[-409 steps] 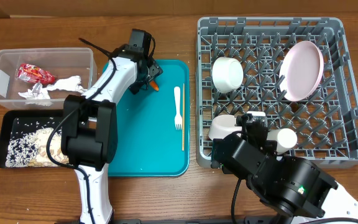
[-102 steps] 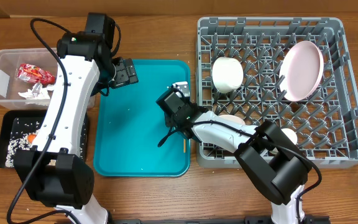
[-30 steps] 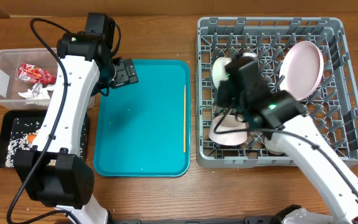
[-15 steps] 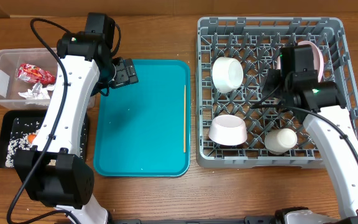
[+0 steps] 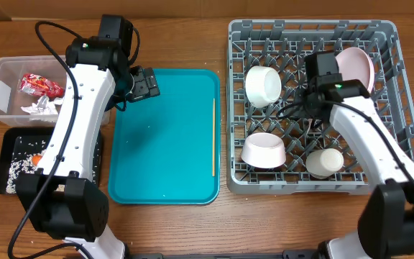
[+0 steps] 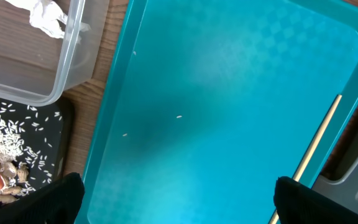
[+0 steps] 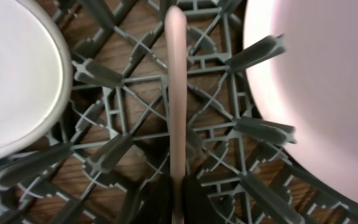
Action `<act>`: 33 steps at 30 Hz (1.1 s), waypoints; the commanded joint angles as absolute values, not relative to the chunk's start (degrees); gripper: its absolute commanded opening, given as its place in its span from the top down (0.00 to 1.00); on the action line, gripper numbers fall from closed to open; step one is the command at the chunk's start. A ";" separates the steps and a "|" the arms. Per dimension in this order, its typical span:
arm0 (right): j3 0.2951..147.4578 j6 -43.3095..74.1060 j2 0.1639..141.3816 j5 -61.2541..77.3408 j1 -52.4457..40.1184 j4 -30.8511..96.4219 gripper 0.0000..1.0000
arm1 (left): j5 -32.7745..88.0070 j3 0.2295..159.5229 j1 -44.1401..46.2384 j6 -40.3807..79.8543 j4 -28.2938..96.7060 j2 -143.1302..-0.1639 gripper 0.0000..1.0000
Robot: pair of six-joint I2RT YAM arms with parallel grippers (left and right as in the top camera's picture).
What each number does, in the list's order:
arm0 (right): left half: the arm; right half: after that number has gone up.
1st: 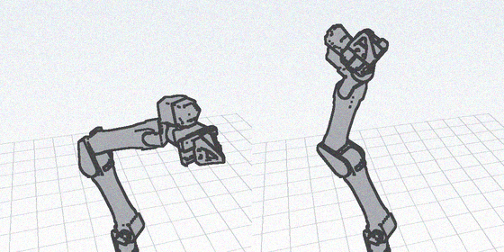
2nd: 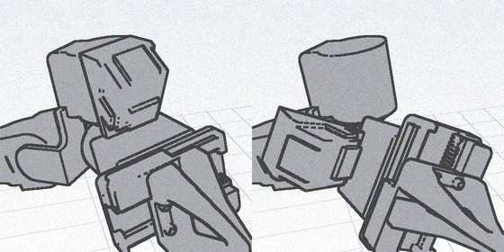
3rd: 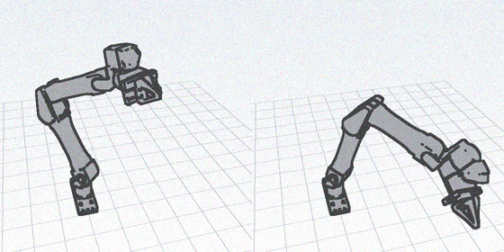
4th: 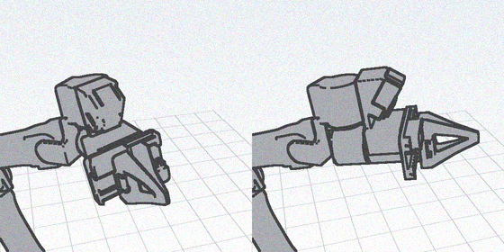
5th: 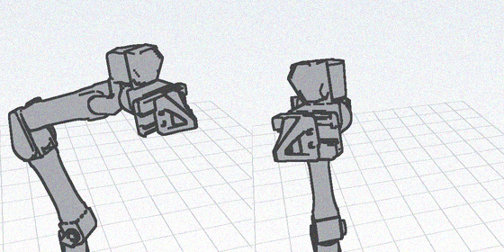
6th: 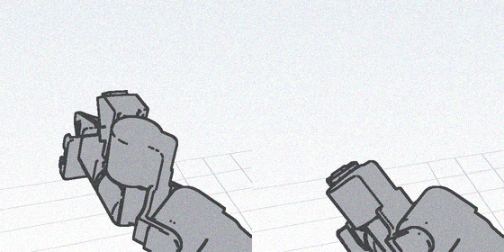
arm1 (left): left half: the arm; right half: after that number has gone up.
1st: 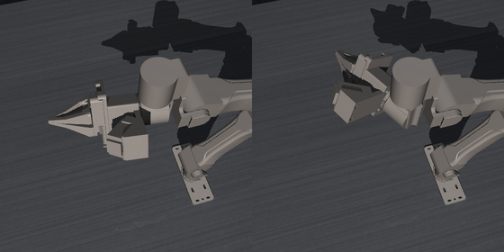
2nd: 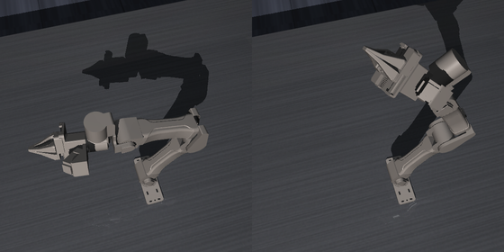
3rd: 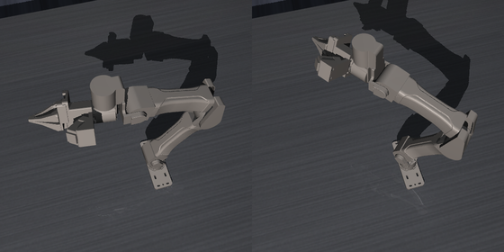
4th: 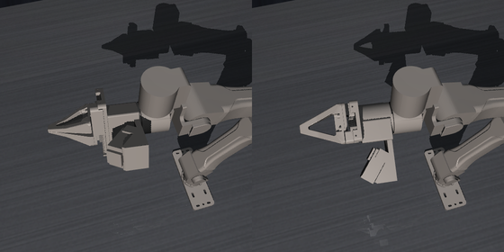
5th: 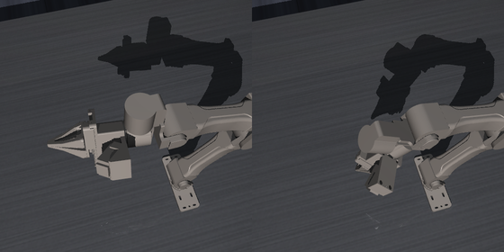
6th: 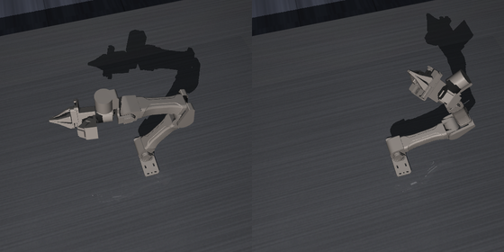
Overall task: Sort waste into correct bins and load items into the dishwasher rack
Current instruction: 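Release the fork in the rack's back area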
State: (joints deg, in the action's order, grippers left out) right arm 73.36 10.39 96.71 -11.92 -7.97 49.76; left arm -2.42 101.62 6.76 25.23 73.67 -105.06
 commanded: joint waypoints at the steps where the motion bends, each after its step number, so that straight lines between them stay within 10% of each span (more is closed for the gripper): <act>1: 72.93 9.56 99.11 -10.15 -8.08 49.47 0.95 | -3.14 102.89 7.14 24.21 73.45 -105.65 0.00; 11: 72.93 9.56 100.01 -9.30 -8.08 49.41 0.95 | -3.14 102.89 7.16 24.21 73.45 -105.65 0.00; 15: 73.43 9.56 99.98 -8.49 -8.08 49.28 0.44 | -3.14 102.89 7.16 24.21 73.45 -105.65 0.00; 33: 93.45 14.83 94.72 12.84 -14.81 71.33 0.44 | -3.16 102.89 7.03 24.21 73.45 -105.65 0.00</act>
